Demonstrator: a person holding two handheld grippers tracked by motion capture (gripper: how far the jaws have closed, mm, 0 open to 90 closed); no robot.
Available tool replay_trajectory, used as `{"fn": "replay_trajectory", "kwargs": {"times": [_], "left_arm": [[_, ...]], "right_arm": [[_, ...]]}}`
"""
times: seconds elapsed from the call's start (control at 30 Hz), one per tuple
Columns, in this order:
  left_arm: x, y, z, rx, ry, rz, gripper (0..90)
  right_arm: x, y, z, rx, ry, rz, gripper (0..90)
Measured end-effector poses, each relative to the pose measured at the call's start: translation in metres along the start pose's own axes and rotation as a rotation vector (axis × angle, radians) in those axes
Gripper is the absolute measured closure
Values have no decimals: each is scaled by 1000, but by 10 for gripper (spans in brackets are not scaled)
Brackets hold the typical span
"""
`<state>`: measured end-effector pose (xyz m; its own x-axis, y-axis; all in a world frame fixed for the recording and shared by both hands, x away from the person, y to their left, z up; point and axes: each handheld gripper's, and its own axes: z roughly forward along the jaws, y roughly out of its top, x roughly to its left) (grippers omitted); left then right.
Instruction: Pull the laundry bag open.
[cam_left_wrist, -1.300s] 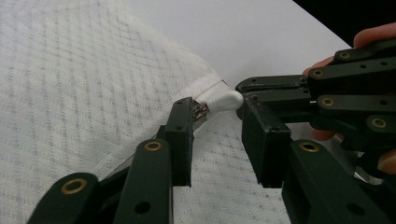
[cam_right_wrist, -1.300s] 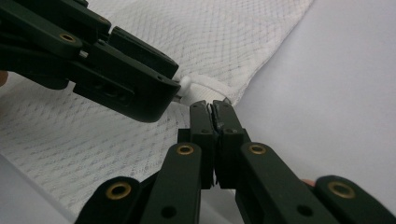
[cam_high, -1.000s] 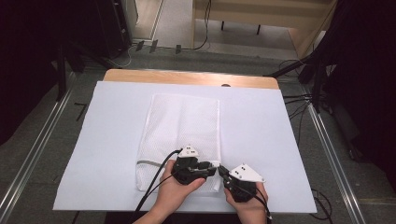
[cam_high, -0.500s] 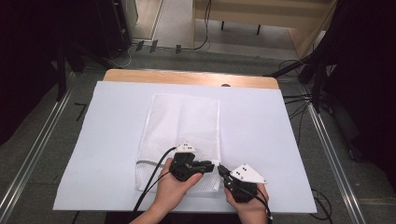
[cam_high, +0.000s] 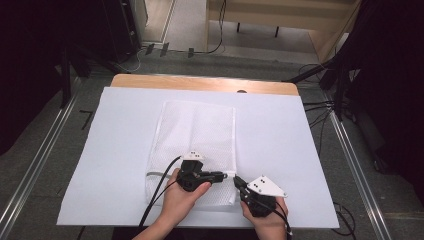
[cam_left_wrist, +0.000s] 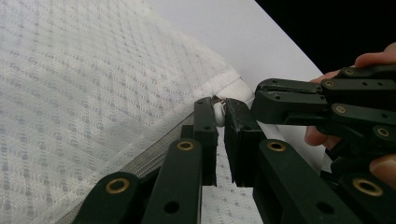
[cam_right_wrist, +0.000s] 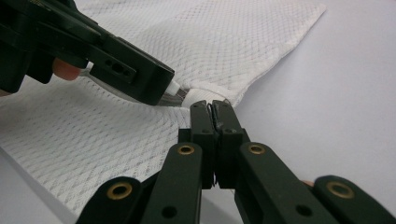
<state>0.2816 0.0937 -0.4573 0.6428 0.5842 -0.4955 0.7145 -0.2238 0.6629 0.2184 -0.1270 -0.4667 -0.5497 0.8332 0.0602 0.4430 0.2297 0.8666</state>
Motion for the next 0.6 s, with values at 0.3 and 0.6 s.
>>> {"fn": "replay_trajectory", "kwargs": {"times": [0.3,0.6], "left_arm": [[1,0,4,18,-24,-10,868],[-1,-2,2,22,3,37,876]], "right_arm": [[1,0,-1,-4,9,1,900],[3,2,-2,21,-6,-4,900]]}}
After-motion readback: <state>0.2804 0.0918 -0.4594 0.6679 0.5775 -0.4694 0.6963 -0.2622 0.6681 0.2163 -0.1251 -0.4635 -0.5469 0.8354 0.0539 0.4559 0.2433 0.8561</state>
